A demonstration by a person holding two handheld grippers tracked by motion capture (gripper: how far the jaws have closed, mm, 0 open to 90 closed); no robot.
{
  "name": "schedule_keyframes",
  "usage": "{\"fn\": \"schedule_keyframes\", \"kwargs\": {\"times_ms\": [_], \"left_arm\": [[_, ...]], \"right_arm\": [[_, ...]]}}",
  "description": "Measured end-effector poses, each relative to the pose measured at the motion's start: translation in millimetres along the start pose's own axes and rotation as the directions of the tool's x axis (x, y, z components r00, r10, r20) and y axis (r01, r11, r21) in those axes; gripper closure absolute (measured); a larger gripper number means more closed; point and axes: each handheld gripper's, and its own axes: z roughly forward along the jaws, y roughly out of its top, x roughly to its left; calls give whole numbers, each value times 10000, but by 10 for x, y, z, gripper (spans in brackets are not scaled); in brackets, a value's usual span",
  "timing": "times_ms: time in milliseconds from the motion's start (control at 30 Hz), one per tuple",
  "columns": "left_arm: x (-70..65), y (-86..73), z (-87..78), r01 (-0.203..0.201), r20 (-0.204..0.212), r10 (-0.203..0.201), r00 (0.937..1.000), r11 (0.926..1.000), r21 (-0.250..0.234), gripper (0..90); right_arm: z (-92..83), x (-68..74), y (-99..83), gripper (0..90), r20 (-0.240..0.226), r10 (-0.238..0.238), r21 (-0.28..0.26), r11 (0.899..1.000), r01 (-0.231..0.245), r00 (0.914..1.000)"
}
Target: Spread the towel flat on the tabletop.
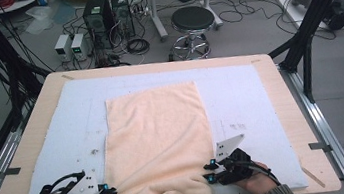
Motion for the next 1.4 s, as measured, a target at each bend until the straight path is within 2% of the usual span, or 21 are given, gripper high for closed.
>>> {"fn": "schedule_keyframes", "kwargs": {"times_ms": [100,200,333,433,500,533,600,633,700,733,767,800,900,933,1000,1033,1067,1133,1233,1333,1400], "left_arm": [[-40,11,-46,-106,219,104,9997,9999,80,842],[2,25,-101,95,167,-90,9998,9994,-336,796],[178,49,-135,853,-384,-904,9952,9893,-1183,639],[365,96,-106,1123,-1327,-1382,9815,9762,-1857,579],[530,143,-13,1340,-2245,-1774,9582,9715,-1956,562],[594,157,24,1470,-2461,-1938,9497,9695,-1963,560],[779,199,137,1676,-3130,-2204,9238,9680,-1869,554],[893,216,211,1921,-3501,-2489,9030,9630,-1892,547],[1061,238,325,2303,-4016,-2896,8688,9544,-1901,531],[1117,238,359,2444,-4074,-3085,8595,9483,-2025,531],[1174,236,404,2676,-3944,-3385,8543,9370,-2246,531],[1210,232,448,2803,-3887,-3534,8509,9312,-2330,533],[1262,208,572,3021,-3686,-3436,8638,9386,-1669,608],[1271,193,595,3122,-3493,-3525,8682,9351,-1677,644],[1279,198,595,3100,-3472,-3494,8703,9363,-1653,714],[1280,197,597,3039,-3478,-3432,8725,9385,-1637,743],[1280,198,600,3042,-3511,-3440,8709,9383,-1647,763],[1287,204,608,3049,-3548,-3461,8685,9374,-1681,792],[1290,223,618,3068,-3645,-3479,8638,9370,-1672,807],[1300,233,629,3008,-3686,-3432,8639,9386,-1687,810],[1319,247,651,3060,-3641,-3526,8620,9347,-1808,810]], "right_arm": [[-5,58,15,674,-162,-153,174,9997,156,9998],[-58,49,60,648,-83,-301,-32,9995,301,9995],[-134,-102,188,614,610,-323,-379,9987,346,9976],[-172,-334,351,610,1331,-407,-640,9967,496,9903],[-180,-506,434,601,1633,-348,-824,9954,488,9860],[-177,-634,488,594,1879,-264,-876,9952,435,9818],[-161,-806,541,586,2240,-67,-1047,9940,309,9746],[-142,-905,559,580,2280,96,-1194,9927,181,9736],[-79,-1106,567,589,2541,432,-1469,9891,-56,9662],[-47,-1184,557,591,2668,590,-1609,9868,-159,9619],[-22,-1242,548,591,2665,765,-1690,9851,-315,9608],[16,-1305,532,590,2708,1009,-1770,9828,-534,9573],[144,-1445,469,591,2831,1333,-1575,9833,-910,9498],[185,-1481,442,591,2798,1422,-1412,9843,-1058,9495],[260,-1540,388,605,2766,1601,-983,9856,-1378,9475],[266,-1548,375,629,2668,1706,-1103,9831,-1458,9485],[262,-1551,369,685,2581,1906,-1159,9794,-1655,9471],[261,-1550,378,830,2331,1559,-1027,9855,-1352,9599],[258,-1523,403,869,2324,1474,-802,9880,-1321,9614],[215,-1512,391,874,2410,1500,-639,9883,-1385,9589],[184,-1489,380,875,2446,1422,-478,9898,-1345,9591]]}}
